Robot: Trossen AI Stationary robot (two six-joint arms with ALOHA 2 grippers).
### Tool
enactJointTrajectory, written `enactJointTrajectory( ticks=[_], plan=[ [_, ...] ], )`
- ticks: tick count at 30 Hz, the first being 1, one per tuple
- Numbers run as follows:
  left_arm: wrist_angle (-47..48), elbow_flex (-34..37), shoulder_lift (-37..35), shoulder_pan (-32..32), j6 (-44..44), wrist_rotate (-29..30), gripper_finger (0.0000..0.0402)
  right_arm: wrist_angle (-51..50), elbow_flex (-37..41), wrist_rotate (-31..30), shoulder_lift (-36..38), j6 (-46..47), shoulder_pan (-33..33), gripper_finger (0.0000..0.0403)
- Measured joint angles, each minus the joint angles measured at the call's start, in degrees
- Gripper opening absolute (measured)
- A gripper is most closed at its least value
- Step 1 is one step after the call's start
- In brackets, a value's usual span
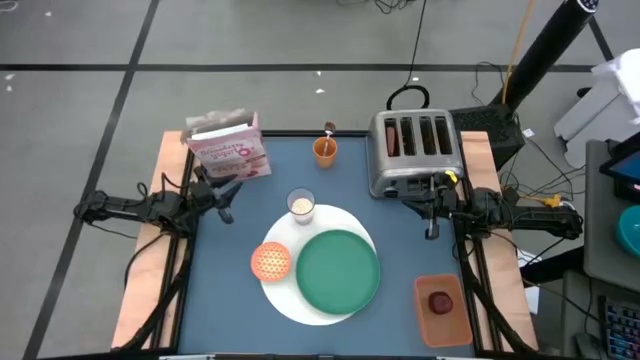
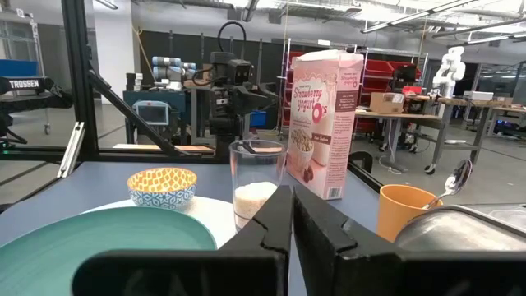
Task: Arrange a breakfast setting
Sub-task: Pour the cereal from the cereal box into the orange bowl
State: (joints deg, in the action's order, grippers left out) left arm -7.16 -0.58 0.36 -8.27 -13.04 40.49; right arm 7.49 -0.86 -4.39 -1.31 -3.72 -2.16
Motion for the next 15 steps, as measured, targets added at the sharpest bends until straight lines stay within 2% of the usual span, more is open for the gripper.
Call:
enactJointTrajectory(
  ticks=[4,11,15],
  plan=[
    [-0.02,0.0,0.0,0.0,-0.51,0.0,0.0145,0.0,0.02,0.0,-0.01,0.01,0.0,0.0011],
    [-1.11,0.0,0.0,0.0,9.78,-0.04,0.0145,0.0,0.01,-0.01,0.0,0.01,-0.01,0.0011],
    [-2.26,0.0,0.0,0.0,11.67,-0.04,0.0145,0.0,0.0,0.0,-0.01,0.01,0.01,0.0011]
  ],
)
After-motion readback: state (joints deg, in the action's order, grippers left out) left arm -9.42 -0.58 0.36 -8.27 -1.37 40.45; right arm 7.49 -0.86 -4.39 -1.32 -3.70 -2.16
